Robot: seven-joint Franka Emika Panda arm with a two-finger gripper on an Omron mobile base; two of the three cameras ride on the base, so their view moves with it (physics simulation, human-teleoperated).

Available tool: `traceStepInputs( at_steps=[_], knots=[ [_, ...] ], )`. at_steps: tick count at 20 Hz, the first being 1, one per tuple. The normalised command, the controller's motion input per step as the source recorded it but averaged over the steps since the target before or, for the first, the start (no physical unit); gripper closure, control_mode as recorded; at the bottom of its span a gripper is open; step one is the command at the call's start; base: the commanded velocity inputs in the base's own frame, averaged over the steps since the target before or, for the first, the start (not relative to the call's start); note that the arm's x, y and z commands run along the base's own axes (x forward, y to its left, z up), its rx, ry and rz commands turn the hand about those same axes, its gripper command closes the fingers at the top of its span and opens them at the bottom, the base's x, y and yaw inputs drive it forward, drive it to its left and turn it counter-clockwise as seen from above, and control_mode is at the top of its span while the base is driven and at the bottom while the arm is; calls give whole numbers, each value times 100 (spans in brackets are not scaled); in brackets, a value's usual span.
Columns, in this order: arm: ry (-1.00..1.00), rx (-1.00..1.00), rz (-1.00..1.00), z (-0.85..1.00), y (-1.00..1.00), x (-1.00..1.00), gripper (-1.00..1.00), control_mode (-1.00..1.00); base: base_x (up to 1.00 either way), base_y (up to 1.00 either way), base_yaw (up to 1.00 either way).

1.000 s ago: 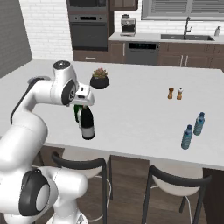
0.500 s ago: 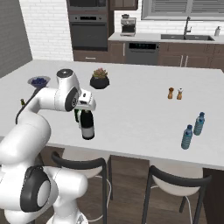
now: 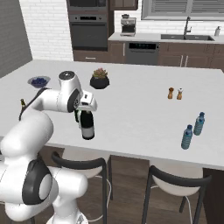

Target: Move the plastic bottles in the middle to the plastics group, and the glass bottles in the middle to the glass group.

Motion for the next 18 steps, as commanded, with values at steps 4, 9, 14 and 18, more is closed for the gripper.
traceStepInputs(
  at_steps=[4, 9, 14, 18],
  knots=[
    [0, 0, 0, -18, 0, 24, -100, -100, 0, 0, 0],
    [0, 0, 0, -18, 0, 20, -100, -100, 0, 0, 0],
    [0, 0, 0, -15, 0, 12, -100, -100, 0, 0, 0],
    [0, 0, 2, -13, 0, 10, -100, -100, 0, 0, 0]
  ],
)
